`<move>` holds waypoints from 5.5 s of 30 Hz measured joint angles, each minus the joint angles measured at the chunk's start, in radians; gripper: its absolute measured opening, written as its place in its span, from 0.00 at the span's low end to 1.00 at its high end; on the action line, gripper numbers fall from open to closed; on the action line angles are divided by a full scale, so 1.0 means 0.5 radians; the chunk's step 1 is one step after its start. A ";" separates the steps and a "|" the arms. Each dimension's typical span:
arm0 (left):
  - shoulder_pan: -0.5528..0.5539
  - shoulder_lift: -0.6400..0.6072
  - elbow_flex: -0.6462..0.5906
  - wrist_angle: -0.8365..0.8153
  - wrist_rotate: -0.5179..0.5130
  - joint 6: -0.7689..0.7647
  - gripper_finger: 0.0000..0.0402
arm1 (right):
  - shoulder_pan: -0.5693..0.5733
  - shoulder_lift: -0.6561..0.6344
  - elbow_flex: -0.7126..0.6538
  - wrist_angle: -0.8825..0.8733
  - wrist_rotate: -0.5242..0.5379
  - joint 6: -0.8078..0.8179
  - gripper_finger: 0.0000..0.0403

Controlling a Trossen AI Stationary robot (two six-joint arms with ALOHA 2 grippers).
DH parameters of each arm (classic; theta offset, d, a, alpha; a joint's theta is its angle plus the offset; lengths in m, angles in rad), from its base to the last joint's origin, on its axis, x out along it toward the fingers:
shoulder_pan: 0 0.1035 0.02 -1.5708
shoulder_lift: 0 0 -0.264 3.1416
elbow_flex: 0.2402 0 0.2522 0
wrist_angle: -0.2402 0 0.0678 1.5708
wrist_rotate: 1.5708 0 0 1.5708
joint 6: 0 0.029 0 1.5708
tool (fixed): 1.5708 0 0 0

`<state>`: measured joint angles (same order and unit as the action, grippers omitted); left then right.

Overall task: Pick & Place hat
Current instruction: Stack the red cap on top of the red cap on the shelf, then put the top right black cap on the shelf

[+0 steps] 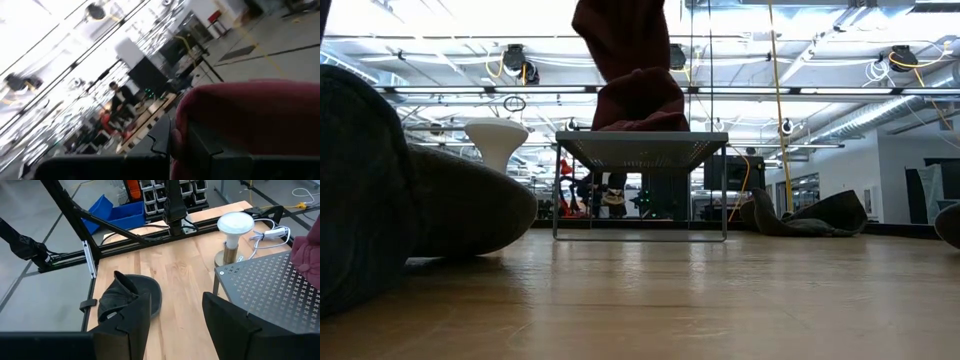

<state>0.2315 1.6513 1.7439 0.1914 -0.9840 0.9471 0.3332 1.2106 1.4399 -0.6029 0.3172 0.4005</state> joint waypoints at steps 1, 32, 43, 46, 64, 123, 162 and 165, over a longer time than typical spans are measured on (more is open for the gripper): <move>0.018 0.012 0.000 0.004 -0.001 -0.026 0.08 | 0.000 0.000 0.000 0.000 -0.001 -0.013 0.42; 0.005 0.289 0.000 -0.749 0.026 -0.777 0.08 | 0.004 0.000 0.000 -0.053 -0.025 -0.126 0.42; -0.047 0.309 -0.001 -1.331 0.310 -1.320 0.08 | 0.005 0.000 0.000 -0.053 -0.016 -0.111 0.42; -0.047 0.344 -0.004 -1.422 0.408 -1.399 0.08 | 0.005 0.000 0.000 -0.053 -0.016 -0.092 0.42; -0.100 0.615 -0.005 -1.652 0.614 -1.724 0.08 | 0.005 0.001 0.000 -0.029 -0.013 -0.092 0.42; -0.411 -0.260 -0.003 -1.995 2.298 -2.476 0.73 | -0.014 0.002 0.000 -0.031 -0.005 0.216 0.42; -0.806 -1.316 -1.328 -0.760 1.860 -2.804 0.75 | -0.124 -0.024 0.000 -0.082 -0.011 0.568 0.72; -0.806 -1.315 -1.328 -0.760 1.861 -2.804 0.75 | -0.258 -0.054 0.000 -0.148 -0.012 0.627 0.72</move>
<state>-0.1715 0.9937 1.0798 -0.1885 -0.0536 -0.4549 0.2042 1.1834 1.4399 -0.6771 0.3112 0.7142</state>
